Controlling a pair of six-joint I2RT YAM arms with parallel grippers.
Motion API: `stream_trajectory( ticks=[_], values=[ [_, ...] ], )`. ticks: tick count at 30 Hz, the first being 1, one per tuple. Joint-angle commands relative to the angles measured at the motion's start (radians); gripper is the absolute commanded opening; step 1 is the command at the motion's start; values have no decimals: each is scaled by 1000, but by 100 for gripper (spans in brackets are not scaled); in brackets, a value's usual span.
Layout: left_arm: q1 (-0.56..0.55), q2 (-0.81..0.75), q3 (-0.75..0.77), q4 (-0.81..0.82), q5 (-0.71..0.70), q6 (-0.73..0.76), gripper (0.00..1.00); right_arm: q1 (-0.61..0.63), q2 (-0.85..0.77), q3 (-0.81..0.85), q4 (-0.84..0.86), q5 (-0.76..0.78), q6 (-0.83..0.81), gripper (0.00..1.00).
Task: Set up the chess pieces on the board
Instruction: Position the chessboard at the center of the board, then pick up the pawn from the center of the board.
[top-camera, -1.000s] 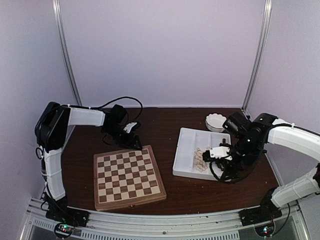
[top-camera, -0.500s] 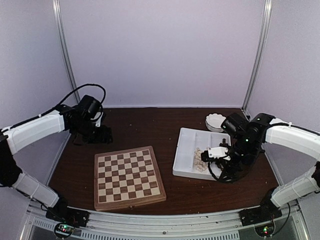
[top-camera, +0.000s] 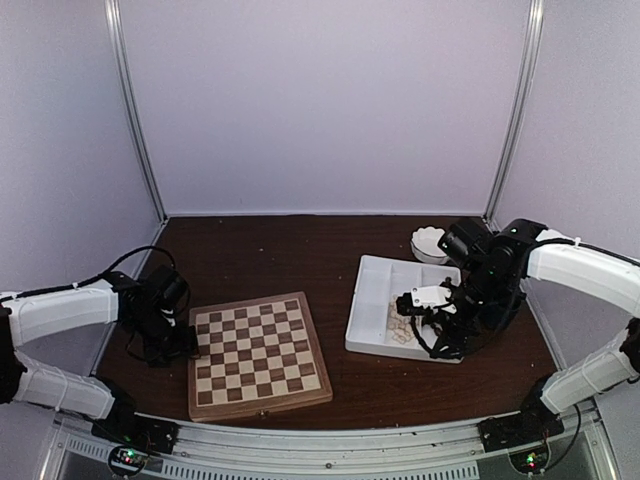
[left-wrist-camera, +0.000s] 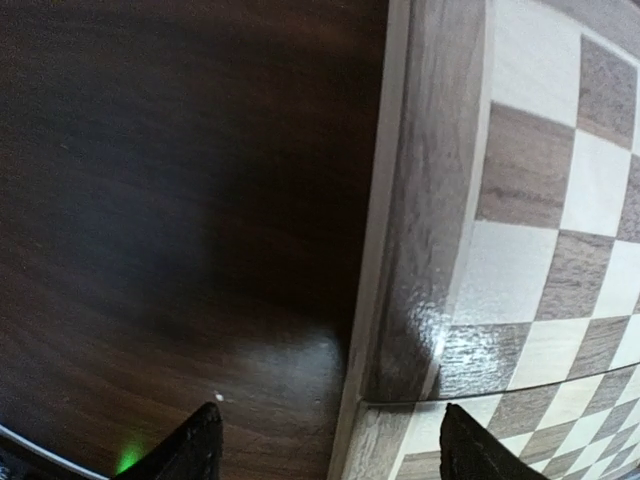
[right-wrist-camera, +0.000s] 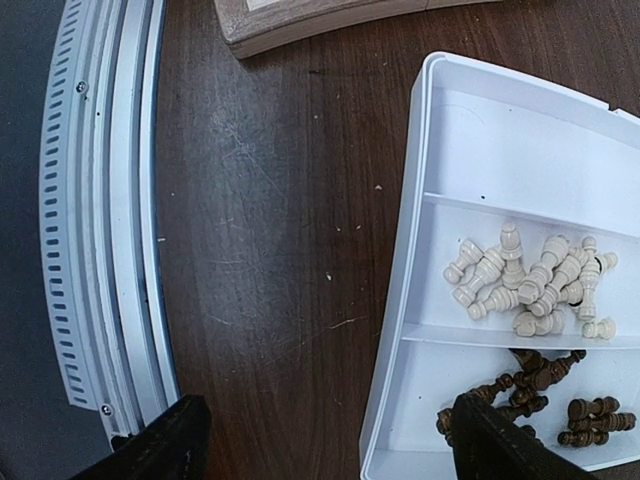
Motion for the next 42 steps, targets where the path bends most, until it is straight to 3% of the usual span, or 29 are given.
stream_trajectory(
  ticks=[1,9,18,25,36,42],
  values=[
    [-1,31,-69,233,176,-49,74,7,9,13,-10,-20,17,87],
    [-17,119,-41,373,250,28,72,-22,7,8,23,-22,66,87],
    [-133,241,27,460,260,55,70,-260,99,65,52,-118,157,74],
    [-146,249,59,441,182,104,70,-280,125,62,114,-38,226,64],
    [-130,245,361,201,-121,460,77,-384,192,98,123,141,252,46],
    [-126,324,452,262,-90,428,75,-384,323,178,46,258,200,34]
  ],
)
